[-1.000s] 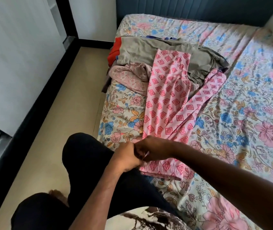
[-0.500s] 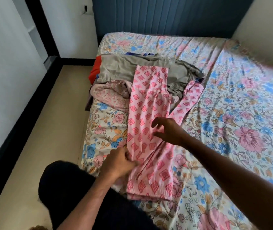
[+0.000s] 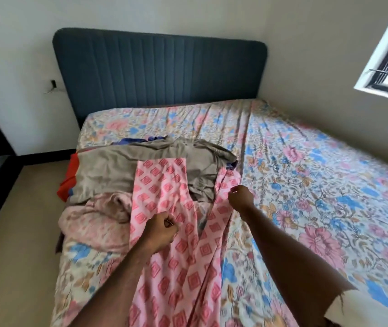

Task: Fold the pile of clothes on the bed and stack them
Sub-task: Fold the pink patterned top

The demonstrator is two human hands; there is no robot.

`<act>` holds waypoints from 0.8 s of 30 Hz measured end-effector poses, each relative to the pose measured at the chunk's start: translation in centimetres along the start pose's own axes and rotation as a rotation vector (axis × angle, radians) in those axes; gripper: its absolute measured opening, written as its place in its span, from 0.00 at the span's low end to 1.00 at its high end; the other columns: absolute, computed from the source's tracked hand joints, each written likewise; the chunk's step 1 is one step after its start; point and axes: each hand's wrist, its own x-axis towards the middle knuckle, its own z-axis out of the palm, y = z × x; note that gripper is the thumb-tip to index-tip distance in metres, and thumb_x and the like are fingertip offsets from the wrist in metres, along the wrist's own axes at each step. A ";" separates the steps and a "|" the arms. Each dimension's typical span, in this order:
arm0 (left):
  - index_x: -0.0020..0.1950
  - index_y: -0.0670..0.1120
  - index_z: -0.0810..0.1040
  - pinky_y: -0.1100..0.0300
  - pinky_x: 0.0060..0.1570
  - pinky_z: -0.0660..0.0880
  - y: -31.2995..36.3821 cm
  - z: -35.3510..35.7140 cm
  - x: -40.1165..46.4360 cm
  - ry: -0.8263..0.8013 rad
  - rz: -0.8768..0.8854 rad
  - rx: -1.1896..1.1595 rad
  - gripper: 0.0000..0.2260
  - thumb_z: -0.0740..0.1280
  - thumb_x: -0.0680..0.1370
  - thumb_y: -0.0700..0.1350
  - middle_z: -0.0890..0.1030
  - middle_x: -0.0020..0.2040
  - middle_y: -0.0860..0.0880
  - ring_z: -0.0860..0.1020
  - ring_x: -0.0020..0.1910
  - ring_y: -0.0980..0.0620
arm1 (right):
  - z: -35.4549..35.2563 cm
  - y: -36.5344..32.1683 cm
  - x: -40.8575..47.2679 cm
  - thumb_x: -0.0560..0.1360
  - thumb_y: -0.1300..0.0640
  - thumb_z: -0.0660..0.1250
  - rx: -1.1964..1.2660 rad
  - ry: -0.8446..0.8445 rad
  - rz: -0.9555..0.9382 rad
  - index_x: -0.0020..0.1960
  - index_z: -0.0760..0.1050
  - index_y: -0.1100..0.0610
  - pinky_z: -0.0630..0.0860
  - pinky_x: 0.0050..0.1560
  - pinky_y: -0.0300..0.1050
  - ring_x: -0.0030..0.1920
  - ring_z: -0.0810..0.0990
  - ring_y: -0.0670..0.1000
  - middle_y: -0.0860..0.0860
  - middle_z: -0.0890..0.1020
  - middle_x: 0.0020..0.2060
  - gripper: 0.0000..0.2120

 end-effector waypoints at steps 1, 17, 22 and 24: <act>0.41 0.45 0.78 0.52 0.39 0.80 0.4 0.1 1.1 -0.009 -0.002 -0.015 0.07 0.73 0.76 0.43 0.81 0.34 0.49 0.81 0.32 0.50 | -0.1 -0.3 1.0 0.78 0.62 0.63 -0.022 0.007 0.022 0.63 0.79 0.63 0.77 0.46 0.40 0.54 0.82 0.60 0.60 0.82 0.55 0.15; 0.47 0.37 0.79 0.67 0.27 0.70 2.9 0.4 10.6 -0.065 0.062 -0.117 0.09 0.68 0.81 0.43 0.81 0.39 0.44 0.79 0.32 0.55 | -0.3 -2.6 14.3 0.79 0.57 0.69 -0.407 -0.101 -0.131 0.63 0.79 0.51 0.81 0.57 0.60 0.49 0.84 0.56 0.56 0.84 0.56 0.13; 0.49 0.43 0.82 0.62 0.36 0.75 4.2 0.0 11.5 -0.100 0.103 -0.156 0.08 0.67 0.82 0.47 0.84 0.43 0.49 0.83 0.38 0.56 | -3.6 -4.3 13.4 0.78 0.50 0.72 -0.308 -0.057 -0.356 0.52 0.83 0.46 0.71 0.60 0.53 0.54 0.80 0.49 0.42 0.83 0.45 0.04; 0.51 0.49 0.83 0.61 0.45 0.77 5.6 -0.2 11.8 -0.112 0.154 -0.203 0.05 0.69 0.81 0.48 0.84 0.47 0.51 0.82 0.46 0.57 | -4.5 -6.1 13.0 0.77 0.52 0.74 -0.242 -0.093 -0.476 0.54 0.84 0.48 0.73 0.60 0.51 0.55 0.81 0.50 0.46 0.85 0.52 0.07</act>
